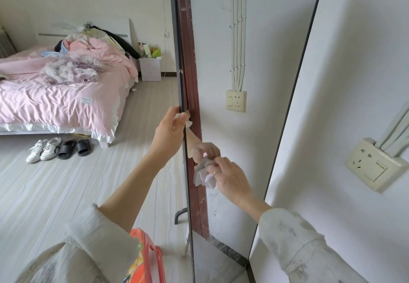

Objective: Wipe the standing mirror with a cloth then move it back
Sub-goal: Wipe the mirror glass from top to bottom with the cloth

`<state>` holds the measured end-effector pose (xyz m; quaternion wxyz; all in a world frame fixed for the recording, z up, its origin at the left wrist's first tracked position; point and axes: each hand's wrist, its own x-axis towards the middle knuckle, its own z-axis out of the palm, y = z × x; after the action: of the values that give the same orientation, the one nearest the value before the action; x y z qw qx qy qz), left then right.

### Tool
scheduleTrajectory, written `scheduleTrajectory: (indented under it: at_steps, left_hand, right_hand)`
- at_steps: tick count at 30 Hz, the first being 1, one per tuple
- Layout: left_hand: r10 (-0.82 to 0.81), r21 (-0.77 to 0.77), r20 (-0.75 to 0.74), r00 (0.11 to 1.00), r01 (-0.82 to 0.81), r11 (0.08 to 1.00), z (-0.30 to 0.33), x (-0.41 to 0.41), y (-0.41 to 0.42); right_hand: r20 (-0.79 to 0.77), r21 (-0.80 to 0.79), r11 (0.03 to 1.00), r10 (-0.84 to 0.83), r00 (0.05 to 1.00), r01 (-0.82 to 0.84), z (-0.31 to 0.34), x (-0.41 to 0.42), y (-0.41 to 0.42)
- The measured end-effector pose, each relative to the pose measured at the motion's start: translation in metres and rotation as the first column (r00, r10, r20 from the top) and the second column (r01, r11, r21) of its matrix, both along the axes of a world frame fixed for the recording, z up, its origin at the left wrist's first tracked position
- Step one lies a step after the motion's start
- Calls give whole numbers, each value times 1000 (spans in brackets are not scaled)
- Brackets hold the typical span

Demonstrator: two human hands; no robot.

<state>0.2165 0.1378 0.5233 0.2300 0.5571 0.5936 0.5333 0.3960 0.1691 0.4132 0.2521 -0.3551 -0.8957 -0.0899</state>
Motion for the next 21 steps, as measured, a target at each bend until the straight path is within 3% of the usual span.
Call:
scheduleTrajectory:
  at_steps: [4,7,11,14,16,21]
  left_hand:
    - [-12,18,4,1000,12,1000,-2,0,1]
    - [-10,36,-9,1000,10,999,-4,0,1]
    - [-9,40,6,1000,8,999,-5,0,3]
    - [25,51,1,1000,-25,998,-6,-2,4]
    - [28,59,-1,1000,-28,998,-5,-3,3]
    - [22,44,-8,1000,-21,999,-4,2,1]
  right_hand:
    - [-309,-39,988,-156,938,151,48,9,23]
    - [-496,44,989,-99,863,139,76,6,33]
    - [-426,47,991,-93,900,125,62,-11,20]
    - [-201,-118,992,-63,978,40,25,-14,-1]
    - [-72,-130,991,-12,997,2,12,-9,-4]
    - [-311,-104,982,-182,933,156,41,6,23]
